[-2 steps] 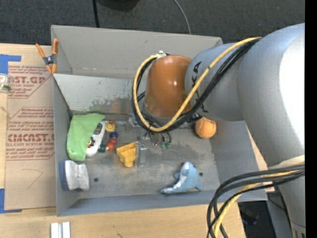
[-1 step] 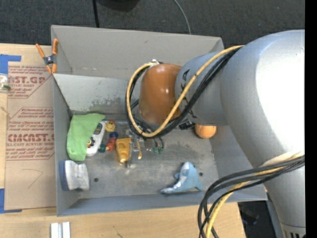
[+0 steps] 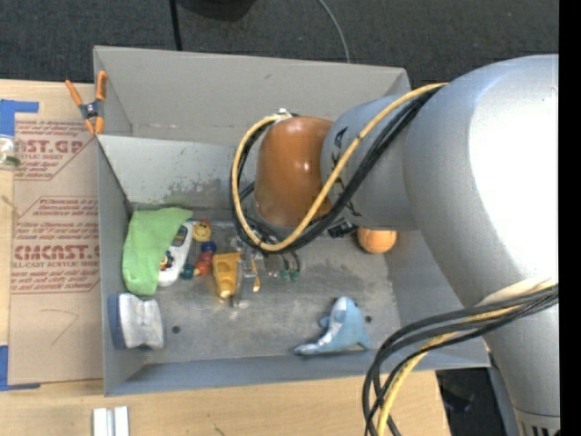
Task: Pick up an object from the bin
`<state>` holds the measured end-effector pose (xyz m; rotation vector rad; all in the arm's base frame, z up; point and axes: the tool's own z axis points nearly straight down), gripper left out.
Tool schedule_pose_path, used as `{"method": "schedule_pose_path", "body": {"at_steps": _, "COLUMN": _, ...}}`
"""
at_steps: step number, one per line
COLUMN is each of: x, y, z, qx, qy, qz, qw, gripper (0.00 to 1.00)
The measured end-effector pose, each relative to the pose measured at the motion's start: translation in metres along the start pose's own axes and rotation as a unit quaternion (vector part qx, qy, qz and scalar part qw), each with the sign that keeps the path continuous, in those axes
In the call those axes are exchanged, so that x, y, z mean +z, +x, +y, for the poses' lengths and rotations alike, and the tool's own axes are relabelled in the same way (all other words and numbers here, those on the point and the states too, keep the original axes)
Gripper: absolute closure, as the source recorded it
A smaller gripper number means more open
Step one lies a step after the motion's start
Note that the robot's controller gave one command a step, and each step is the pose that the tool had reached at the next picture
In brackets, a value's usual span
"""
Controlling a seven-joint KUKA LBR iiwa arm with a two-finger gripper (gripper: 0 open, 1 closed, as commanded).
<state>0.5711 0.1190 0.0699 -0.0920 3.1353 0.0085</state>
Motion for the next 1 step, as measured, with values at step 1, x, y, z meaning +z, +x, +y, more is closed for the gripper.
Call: {"method": "schedule_pose_path", "body": {"at_steps": 1, "x": -0.0855, "y": -0.0010, "z": 0.0058, "qx": 0.001, "qy": -0.001, "qz": -0.0010, "qw": 1.0000, "gripper": 1.00}}
